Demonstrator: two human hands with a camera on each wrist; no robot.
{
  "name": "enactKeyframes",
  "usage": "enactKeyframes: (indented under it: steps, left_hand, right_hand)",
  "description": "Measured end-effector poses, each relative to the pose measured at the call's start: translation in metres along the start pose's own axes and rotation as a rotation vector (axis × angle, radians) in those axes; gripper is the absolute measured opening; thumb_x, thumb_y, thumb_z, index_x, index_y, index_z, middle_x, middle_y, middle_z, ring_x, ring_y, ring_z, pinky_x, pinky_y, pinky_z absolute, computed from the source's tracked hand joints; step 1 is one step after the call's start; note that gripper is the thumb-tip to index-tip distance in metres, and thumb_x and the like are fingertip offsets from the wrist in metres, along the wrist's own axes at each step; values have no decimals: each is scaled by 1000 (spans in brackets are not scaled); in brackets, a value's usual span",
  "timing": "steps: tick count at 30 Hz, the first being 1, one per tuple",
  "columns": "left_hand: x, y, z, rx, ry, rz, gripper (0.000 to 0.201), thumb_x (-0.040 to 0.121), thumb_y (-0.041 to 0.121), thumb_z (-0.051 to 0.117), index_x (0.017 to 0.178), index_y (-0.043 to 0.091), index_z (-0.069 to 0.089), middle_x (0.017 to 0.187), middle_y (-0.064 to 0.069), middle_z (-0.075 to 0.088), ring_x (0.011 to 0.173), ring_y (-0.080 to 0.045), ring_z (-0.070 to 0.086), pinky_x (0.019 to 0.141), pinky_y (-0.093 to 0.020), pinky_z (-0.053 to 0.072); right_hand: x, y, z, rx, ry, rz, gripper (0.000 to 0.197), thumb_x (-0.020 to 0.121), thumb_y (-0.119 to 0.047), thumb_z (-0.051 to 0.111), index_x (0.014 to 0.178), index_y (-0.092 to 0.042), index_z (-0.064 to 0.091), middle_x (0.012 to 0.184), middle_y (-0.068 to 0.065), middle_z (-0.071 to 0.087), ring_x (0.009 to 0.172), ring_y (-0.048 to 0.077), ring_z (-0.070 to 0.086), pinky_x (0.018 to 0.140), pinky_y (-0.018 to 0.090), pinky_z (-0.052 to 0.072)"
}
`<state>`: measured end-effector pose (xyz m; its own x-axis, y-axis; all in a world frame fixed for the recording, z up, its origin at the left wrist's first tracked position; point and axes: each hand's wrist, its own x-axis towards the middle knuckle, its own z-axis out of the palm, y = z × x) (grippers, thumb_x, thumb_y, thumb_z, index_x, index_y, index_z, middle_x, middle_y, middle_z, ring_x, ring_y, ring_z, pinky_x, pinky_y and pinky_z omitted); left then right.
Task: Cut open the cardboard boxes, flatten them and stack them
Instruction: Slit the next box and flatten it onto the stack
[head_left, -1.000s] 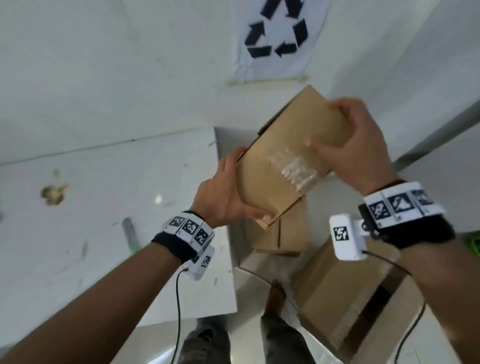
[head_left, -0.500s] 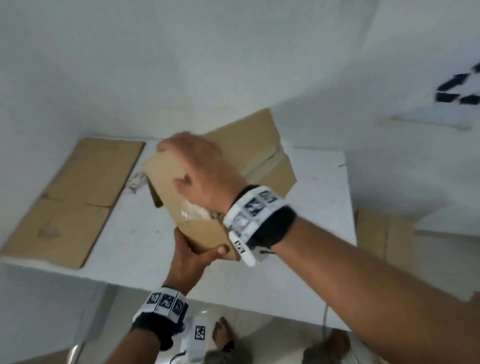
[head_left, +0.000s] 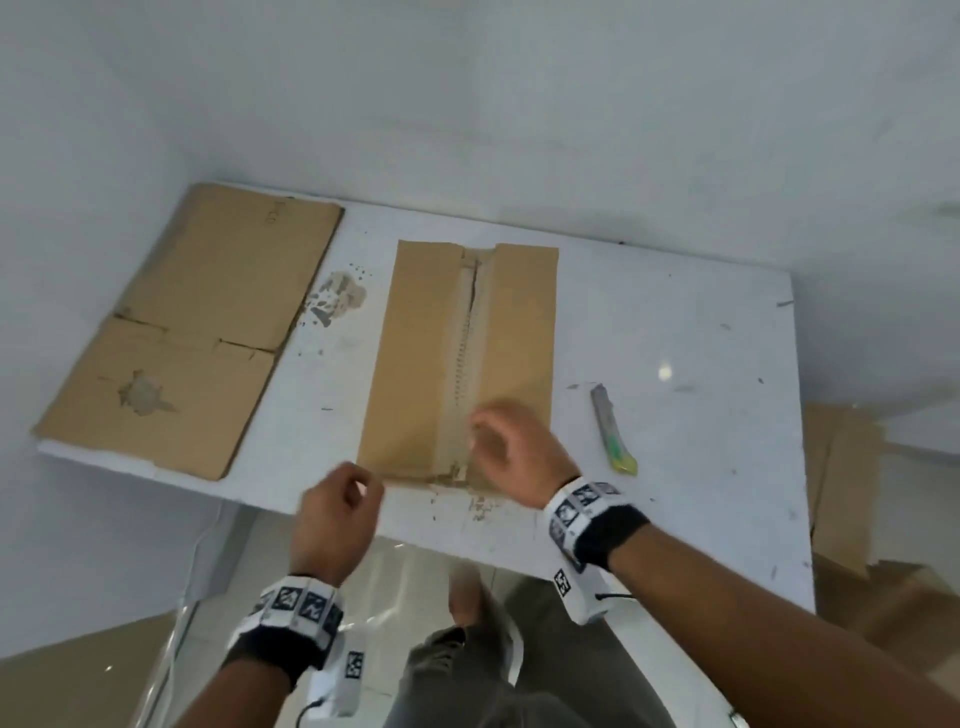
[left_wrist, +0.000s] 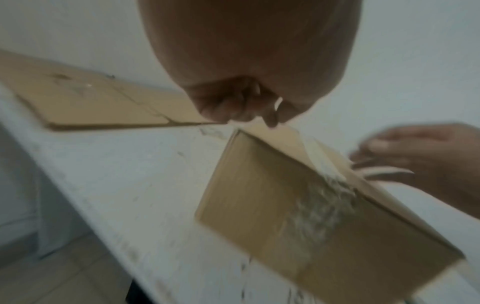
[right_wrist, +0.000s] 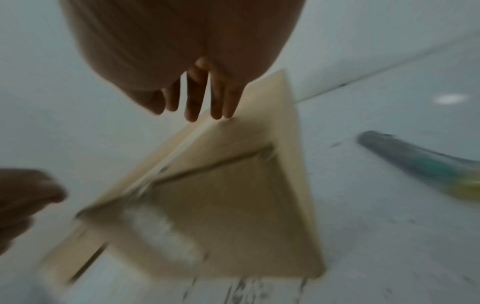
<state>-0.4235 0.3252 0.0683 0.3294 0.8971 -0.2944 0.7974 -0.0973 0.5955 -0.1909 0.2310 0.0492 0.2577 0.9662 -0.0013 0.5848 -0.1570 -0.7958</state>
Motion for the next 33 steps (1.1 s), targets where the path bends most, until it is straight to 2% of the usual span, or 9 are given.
enactKeyframes:
  steps: [3, 5, 7, 15, 18, 20, 22, 27, 33]
  left_hand:
    - [37, 28, -9, 30, 137, 113, 48, 85, 42, 81, 121, 23, 56, 103, -3, 62, 91, -24, 59, 75, -38, 49]
    - [73, 40, 1, 116, -72, 61, 103, 70, 62, 86, 152, 37, 29, 148, -7, 40, 129, -34, 44, 102, -56, 46]
    - [95, 51, 12, 118, -279, 10, 131, 58, 77, 84, 157, 51, 3, 163, -6, 24, 140, -39, 40, 109, -62, 43]
    - [36, 78, 52, 275, -404, 8, 131, 66, 93, 60, 154, 42, -23, 129, -18, 67, 105, -36, 70, 93, -50, 57]
    - [24, 102, 51, 473, -407, 63, 102, 79, 86, 54, 156, 27, 22, 115, -7, 71, 104, -30, 69, 89, -40, 54]
    - [41, 120, 43, 450, -332, 122, 73, 85, 81, 54, 134, 27, 55, 100, 4, 68, 94, -21, 66, 80, -33, 50]
    - [77, 135, 32, 342, -234, 194, 63, 85, 71, 64, 130, 27, 59, 105, 4, 63, 99, -19, 63, 82, -34, 49]
    - [178, 143, 27, 538, -270, 343, 118, 62, 86, 71, 158, 46, 16, 166, -2, 22, 149, -34, 27, 117, -62, 26]
    - [167, 131, 40, 596, -260, 230, 107, 51, 100, 58, 134, 38, 32, 122, -7, 59, 111, -35, 61, 94, -53, 50]
  right_hand:
    - [-8, 59, -34, -127, 386, 350, 30, 95, -24, 64, 122, -11, 61, 116, 5, 61, 108, 17, 53, 95, 36, 45]
    - [-17, 98, -35, -336, 164, 784, 58, 94, -37, 64, 142, -13, 41, 131, 13, 48, 117, 33, 49, 95, 45, 46]
    - [-26, 122, -25, -492, -84, 947, 70, 94, -38, 64, 149, -15, 26, 133, 15, 42, 117, 35, 48, 92, 46, 48]
    - [-34, 155, -90, -49, 220, 725, 44, 98, -2, 46, 142, 1, 41, 127, 26, 55, 111, 42, 59, 95, 46, 49]
    - [-30, 123, -151, 270, 351, 636, 30, 106, -8, 40, 135, -9, 46, 118, 13, 57, 85, 28, 67, 74, 40, 60]
    - [-27, 94, -183, 335, 328, 530, 23, 107, -11, 42, 128, -10, 52, 110, 6, 61, 73, 16, 65, 63, 27, 59]
    - [-20, 71, -198, 370, 284, 439, 19, 107, -15, 47, 122, -9, 57, 103, 4, 66, 67, 12, 63, 57, 26, 55]
    - [4, 39, -178, 310, 212, 410, 19, 101, -28, 59, 95, -11, 63, 79, 2, 72, 52, 16, 58, 47, 30, 45]
    - [14, 26, -140, 210, 172, 420, 26, 96, -42, 64, 82, -23, 53, 67, 5, 68, 44, 12, 54, 49, 31, 44]
